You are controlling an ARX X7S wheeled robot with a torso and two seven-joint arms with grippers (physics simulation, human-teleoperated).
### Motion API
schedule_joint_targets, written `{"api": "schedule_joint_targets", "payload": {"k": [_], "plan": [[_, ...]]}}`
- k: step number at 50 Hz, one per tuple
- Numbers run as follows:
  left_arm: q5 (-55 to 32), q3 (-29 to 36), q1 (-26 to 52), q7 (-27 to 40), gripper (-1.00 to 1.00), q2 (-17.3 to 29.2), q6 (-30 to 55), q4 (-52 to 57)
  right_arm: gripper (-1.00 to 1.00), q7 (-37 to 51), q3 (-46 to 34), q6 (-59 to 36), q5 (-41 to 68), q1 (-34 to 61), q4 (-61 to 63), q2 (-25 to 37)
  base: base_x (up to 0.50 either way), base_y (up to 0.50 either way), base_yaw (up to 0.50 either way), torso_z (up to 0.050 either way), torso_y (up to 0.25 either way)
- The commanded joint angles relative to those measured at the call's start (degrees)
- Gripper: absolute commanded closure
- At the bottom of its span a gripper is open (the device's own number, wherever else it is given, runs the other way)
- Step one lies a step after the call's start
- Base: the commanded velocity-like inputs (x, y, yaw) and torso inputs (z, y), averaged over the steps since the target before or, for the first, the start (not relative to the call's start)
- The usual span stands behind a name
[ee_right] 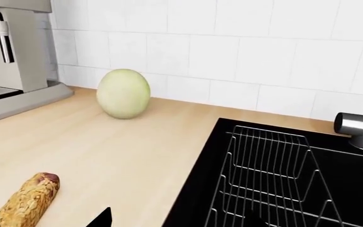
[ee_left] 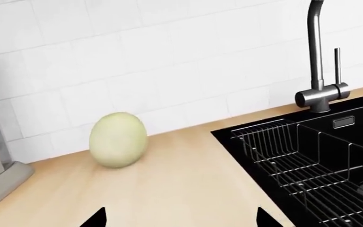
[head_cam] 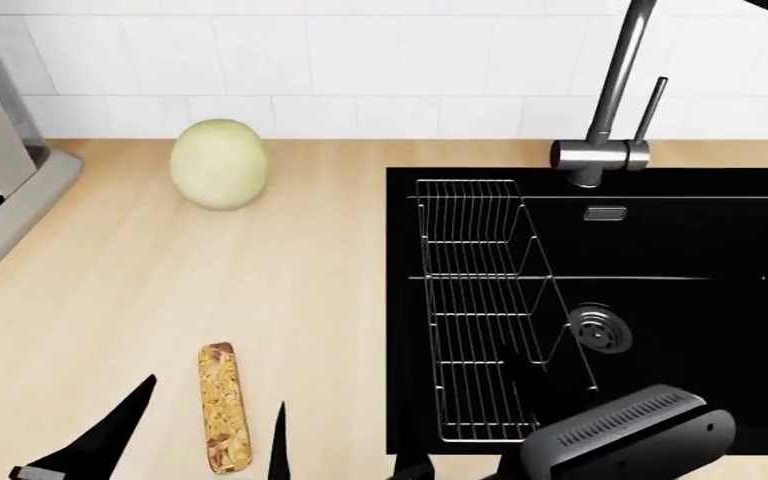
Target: Pick the jam and bar from the counter and place them in the cabinets closest to them.
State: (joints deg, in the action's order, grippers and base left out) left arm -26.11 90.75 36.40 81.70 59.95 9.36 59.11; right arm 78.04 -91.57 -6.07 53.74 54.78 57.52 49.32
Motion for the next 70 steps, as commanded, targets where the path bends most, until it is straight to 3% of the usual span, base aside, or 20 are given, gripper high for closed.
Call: {"api": "schedule_joint_targets", "payload": {"k": [1,8,31,49,57,70], "plan": [[-2.9,7.8,9.6,3.0,-1.00,5.0,-2.6,0.9,-1.00,-0.4,0.2,0.4,0.7,0.4,-0.2,0.1,0.00,0.00,0.00,0.000,0.000],[-3.6,23.4,23.5,8.1,-1.00,5.9,-6.1,0.9,-1.00,-0.8,0.2,0.7,1.6,0.6,-0.6,-0.6,0.00,0.00,0.00,0.000,0.000],[-2.2,44.7,44.1,8.3,-1.00,13.8,-13.3,0.9,-1.00,-2.9,1.1,0.9,8.2,2.6,-4.2,-7.8,0.00,0.00,0.00,0.000,0.000],[-1.0,63.1,61.9,8.3,-1.00,16.8,-16.8,0.9,-1.00,-7.7,0.2,2.4,11.4,0.2,-9.2,-17.9,0.00,0.00,0.00,0.000,0.000],[-0.5,66.5,65.1,8.3,-1.00,17.1,-17.7,0.9,-1.00,-8.7,0.5,2.6,16.3,0.8,-10.3,-22.5,0.00,0.00,0.00,0.000,0.000],[-0.9,62.7,61.4,8.3,-1.00,16.8,-17.5,0.9,-1.00,-5.7,1.5,1.2,21.2,3.6,-9.6,-28.7,0.00,0.00,0.00,0.000,0.000]]}}
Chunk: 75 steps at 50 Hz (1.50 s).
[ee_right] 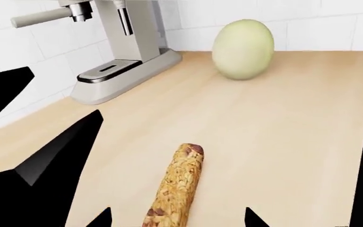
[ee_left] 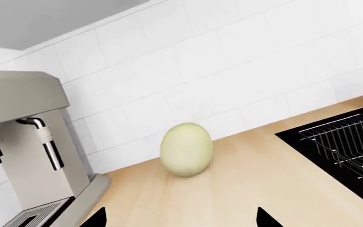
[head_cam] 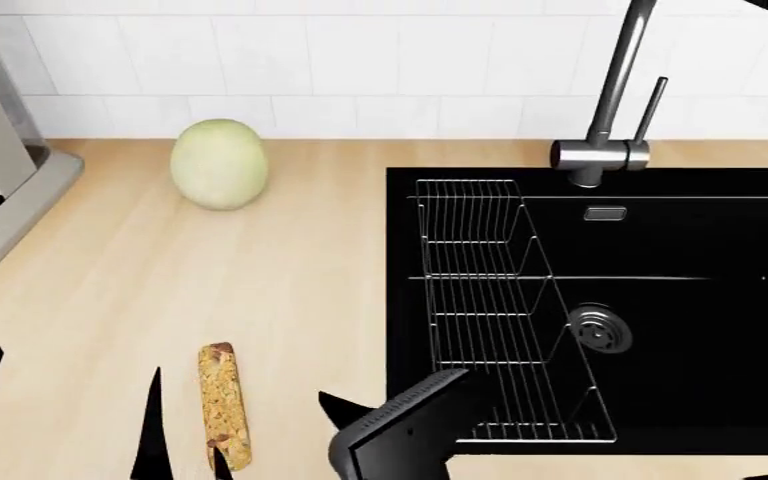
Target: Pick the jam and bar from the counter and place them in the cabinets closest to them.
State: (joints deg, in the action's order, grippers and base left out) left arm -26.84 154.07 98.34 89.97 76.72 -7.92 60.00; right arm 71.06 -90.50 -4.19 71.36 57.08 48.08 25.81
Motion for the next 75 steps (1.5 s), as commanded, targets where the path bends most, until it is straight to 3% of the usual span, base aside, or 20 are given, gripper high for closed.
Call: {"api": "schedule_joint_targets", "payload": {"k": [1,28,49,75], "plan": [[-0.3,-1.1,-0.9,0.0,-1.00,0.0,-0.1,0.0,-1.00,1.5,0.4,-0.8,3.7,1.3,-0.2,-5.7,0.00,0.00,0.00,0.000,0.000],[0.7,-2.9,-3.4,0.0,-1.00,0.4,-0.5,0.0,-1.00,1.0,4.1,-1.1,11.0,5.8,-10.8,-10.0,0.00,0.00,0.00,0.000,0.000],[0.7,-3.9,-3.9,0.0,-1.00,-0.1,-0.5,0.0,-1.00,1.3,3.4,-1.9,27.2,2.7,-16.7,-13.0,0.00,0.00,0.00,0.000,0.000],[1.4,-6.5,-7.0,0.0,-1.00,0.0,-0.4,0.0,-1.00,-3.4,2.7,-4.8,29.6,5.1,-25.6,-14.9,0.00,0.00,0.00,0.000,0.000]]}}
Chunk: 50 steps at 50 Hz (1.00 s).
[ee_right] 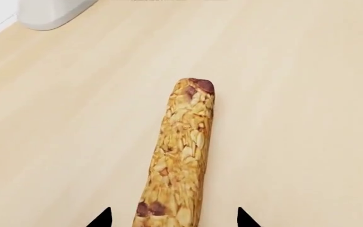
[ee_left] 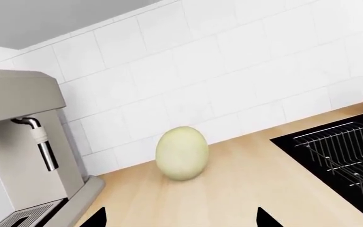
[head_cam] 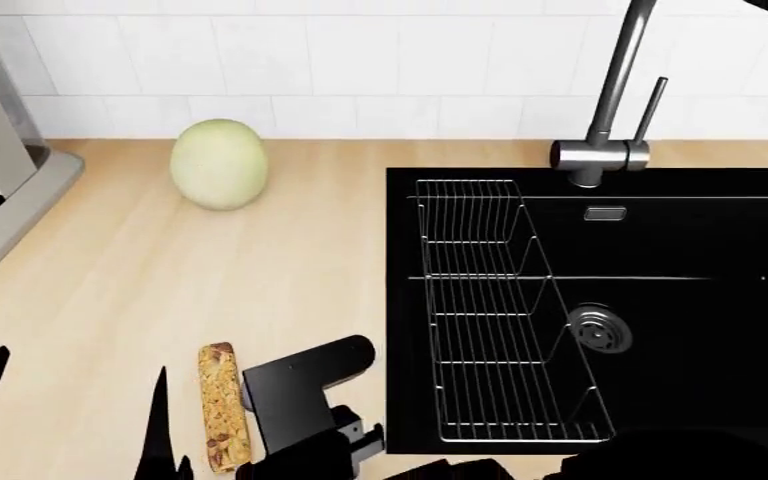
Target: Pick the jam and bar from the counter and place them in the cabinets closest to them.
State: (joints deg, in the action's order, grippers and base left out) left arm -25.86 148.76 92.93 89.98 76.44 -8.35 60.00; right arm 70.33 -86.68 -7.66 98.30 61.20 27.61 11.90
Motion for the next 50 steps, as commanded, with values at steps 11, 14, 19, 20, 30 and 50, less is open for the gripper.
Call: {"api": "schedule_joint_targets", "payload": {"k": [11,14,19,20,30,50], "plan": [[0.6,-2.9,-3.3,0.0,-1.00,0.2,0.1,0.0,-1.00,-5.5,-1.6,-2.8,3.7,1.6,-9.6,-3.0,0.00,0.00,0.00,0.000,0.000],[0.6,-3.2,-3.6,0.0,-1.00,0.1,0.1,0.0,-1.00,-6.3,-1.5,-3.0,4.1,1.8,-10.5,-3.3,0.00,0.00,0.00,0.000,0.000],[0.6,-3.8,-4.1,0.0,-1.00,0.2,0.1,0.0,-1.00,-7.8,-1.5,-3.2,4.3,1.7,-12.1,-3.2,0.00,0.00,0.00,0.000,0.000],[0.6,-3.9,-4.2,0.0,-1.00,0.2,0.1,0.0,-1.00,-7.9,-1.5,-3.2,4.3,1.6,-12.3,-3.2,0.00,0.00,0.00,0.000,0.000],[0.8,-3.9,-4.4,0.0,-1.00,0.2,0.1,0.0,1.00,-8.1,-1.4,-2.9,3.9,1.1,-12.6,-2.6,0.00,0.00,0.00,0.000,0.000],[1.3,-2.8,-3.6,0.0,-1.00,-0.1,-0.1,0.0,1.00,-7.3,0.5,-1.7,2.5,1.9,-8.1,0.8,0.00,0.00,0.00,0.000,0.000]]}}
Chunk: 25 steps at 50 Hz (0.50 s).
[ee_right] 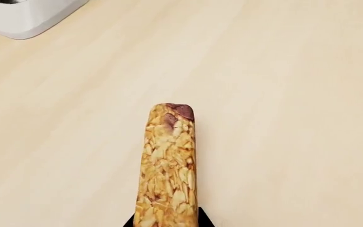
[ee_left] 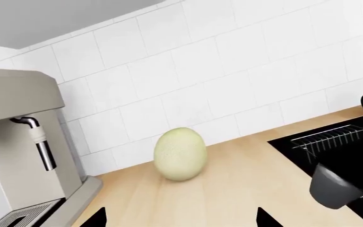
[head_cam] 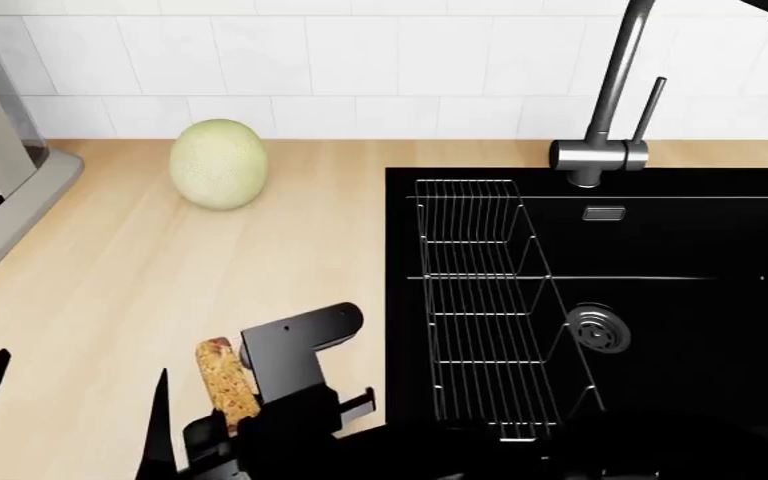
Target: Pick the jam and bar from the counter and place them in the cabinets closest to them.
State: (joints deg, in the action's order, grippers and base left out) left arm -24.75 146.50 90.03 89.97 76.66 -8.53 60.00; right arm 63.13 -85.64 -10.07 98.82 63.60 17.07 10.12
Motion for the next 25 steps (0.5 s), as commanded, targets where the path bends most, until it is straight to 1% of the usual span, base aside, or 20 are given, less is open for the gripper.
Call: {"api": "schedule_joint_targets", "payload": {"k": [1,11,19,25], "plan": [[0.2,-0.8,-0.9,0.0,-1.00,-0.3,0.0,0.0,1.00,0.1,-0.2,1.0,0.9,-0.2,3.4,3.3,0.00,0.00,0.00,0.000,0.000],[0.2,-5.8,-6.3,0.0,-1.00,-1.0,1.0,0.0,1.00,3.9,3.4,3.2,-7.5,3.2,15.4,11.0,0.00,0.00,0.00,0.000,0.000],[-0.6,-11.6,-11.8,0.0,-1.00,-2.3,2.5,0.0,1.00,9.7,8.7,3.8,-7.3,9.3,27.1,18.2,0.00,0.00,0.00,0.000,0.000],[-1.1,-14.8,-14.8,0.0,-1.00,-3.4,3.4,0.0,1.00,14.5,11.5,3.5,-7.2,13.3,34.2,22.1,0.00,0.00,0.00,0.000,0.000]]}}
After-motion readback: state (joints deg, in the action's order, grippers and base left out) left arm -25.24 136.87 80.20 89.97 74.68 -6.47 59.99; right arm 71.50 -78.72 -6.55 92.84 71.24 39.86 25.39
